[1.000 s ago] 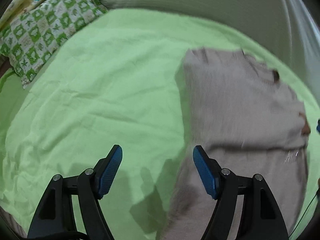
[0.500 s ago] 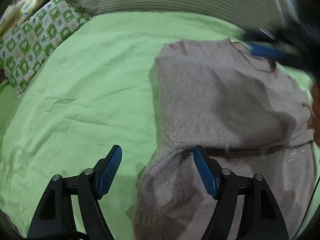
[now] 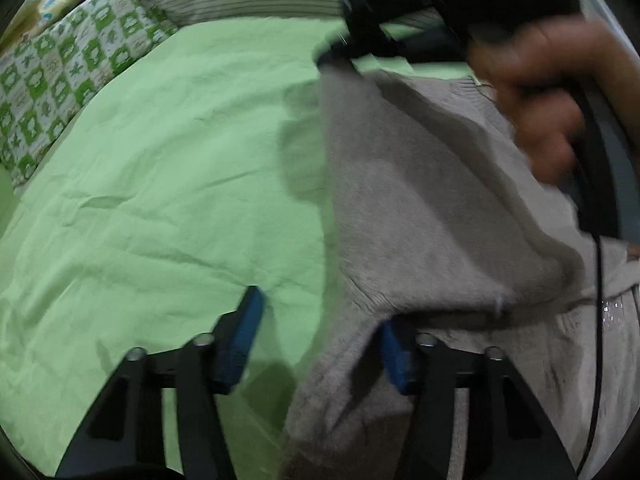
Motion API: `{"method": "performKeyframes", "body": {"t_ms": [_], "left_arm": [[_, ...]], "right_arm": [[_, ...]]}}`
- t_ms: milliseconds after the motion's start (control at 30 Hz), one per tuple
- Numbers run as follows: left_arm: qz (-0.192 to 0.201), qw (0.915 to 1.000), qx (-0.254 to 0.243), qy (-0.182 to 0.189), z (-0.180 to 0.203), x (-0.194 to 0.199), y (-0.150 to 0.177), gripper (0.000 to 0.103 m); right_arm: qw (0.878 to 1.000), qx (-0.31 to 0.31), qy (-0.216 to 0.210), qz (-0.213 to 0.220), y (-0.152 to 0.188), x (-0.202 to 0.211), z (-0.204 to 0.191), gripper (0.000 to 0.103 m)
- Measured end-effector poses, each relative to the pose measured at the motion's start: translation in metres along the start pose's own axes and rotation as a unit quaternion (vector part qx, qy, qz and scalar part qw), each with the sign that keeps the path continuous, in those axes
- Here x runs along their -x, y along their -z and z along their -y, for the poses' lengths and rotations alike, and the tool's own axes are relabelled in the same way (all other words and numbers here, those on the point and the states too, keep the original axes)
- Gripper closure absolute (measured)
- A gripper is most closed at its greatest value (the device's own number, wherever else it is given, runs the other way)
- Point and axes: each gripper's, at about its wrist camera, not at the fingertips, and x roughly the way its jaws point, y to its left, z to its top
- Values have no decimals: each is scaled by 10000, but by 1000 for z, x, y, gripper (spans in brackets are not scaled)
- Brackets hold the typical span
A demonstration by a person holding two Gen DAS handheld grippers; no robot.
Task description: Fold small clothes
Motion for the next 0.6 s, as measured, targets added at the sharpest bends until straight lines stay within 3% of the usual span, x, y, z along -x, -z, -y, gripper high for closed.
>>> {"method": "performKeyframes", "body": {"t_ms": [67,100,167,233,300,367,467,567,600], "left_arm": [[-7,10000,-30,-9,1,1,1,55],[-35,10000,-11,18,0,1,1,55],[-91,9999,15,62,-3,2,0,55],[-155,9998,38,85,-8,6,1,54],[-238,9996,62,104,-11,8,-1,54],[-239,9995,121,165,-16,15,-1,54],[-243,9990,276,253,-25,28,0,52],[-330,9982,395,300,-26,34,0,52],[-334,9981,436,287,-27,35,0,51]], "right_arm": [[9991,-31,188,385,-6,7,-2,100],[9981,-76,493,354,-6,3,0,100],[9985,-249,484,-47,-1,-10,10,99],[9985,-250,480,61,9,0,14,95],[9976,-266,504,393,20,27,14,76],[9957,-446,375,724,33,59,20,66],[9884,-647,578,1247,72,118,37,66],[9750,-1111,1123,1563,121,171,67,66],[9656,-1312,1449,1714,142,193,81,66]]}}
